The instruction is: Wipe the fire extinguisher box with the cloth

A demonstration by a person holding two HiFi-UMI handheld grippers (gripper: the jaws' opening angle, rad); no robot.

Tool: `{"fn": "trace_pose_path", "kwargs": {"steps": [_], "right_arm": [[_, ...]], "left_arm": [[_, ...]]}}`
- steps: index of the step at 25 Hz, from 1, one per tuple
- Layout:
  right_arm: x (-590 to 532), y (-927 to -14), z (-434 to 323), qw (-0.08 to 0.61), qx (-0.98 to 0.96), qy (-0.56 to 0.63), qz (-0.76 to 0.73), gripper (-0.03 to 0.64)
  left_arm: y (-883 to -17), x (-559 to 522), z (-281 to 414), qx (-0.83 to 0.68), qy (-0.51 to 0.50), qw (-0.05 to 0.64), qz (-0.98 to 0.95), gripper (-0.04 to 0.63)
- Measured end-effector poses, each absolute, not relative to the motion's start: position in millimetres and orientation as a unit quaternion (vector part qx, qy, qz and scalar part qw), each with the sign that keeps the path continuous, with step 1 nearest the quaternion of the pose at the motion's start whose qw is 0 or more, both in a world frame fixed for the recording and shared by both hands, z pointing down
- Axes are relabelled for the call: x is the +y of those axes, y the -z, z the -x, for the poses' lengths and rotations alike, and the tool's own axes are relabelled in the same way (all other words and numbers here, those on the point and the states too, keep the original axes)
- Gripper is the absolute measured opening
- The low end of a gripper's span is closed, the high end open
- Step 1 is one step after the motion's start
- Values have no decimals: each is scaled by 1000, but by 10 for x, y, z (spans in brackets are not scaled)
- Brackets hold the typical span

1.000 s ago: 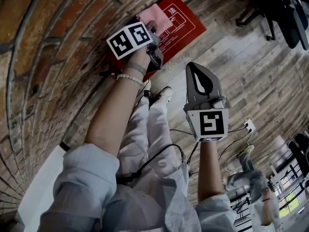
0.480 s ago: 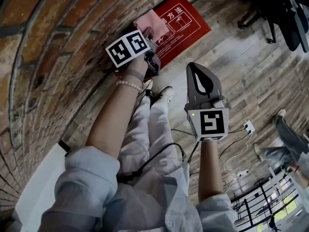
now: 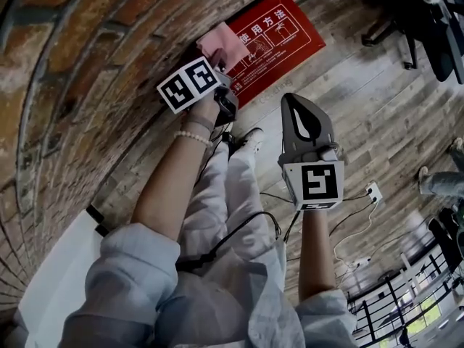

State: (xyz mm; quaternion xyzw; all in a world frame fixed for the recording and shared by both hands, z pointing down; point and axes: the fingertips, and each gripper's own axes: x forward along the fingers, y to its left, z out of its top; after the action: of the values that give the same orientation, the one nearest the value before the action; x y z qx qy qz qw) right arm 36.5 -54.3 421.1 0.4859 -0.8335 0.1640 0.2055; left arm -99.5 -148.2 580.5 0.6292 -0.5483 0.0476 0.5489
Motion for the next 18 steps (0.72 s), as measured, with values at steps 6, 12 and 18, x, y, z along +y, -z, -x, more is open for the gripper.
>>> {"fn": "trace_pose_path", "kwargs": {"steps": [6,12,18], "right_arm": [[-508,-4228,-204,211,-840,-165,-472,8],[-486,-4166,-91,213,-845,-159,-464,8],[-475,-4118,-24,215,-847,-155,-461,8]], "left_arm": [[-5821,-1323,1222,-561,-41,552,-616,12],[-5821,-1117,1423,-571,-45,554,-604,12],[-5826,-904,1606,-580,-48,553,-596,12]]}}
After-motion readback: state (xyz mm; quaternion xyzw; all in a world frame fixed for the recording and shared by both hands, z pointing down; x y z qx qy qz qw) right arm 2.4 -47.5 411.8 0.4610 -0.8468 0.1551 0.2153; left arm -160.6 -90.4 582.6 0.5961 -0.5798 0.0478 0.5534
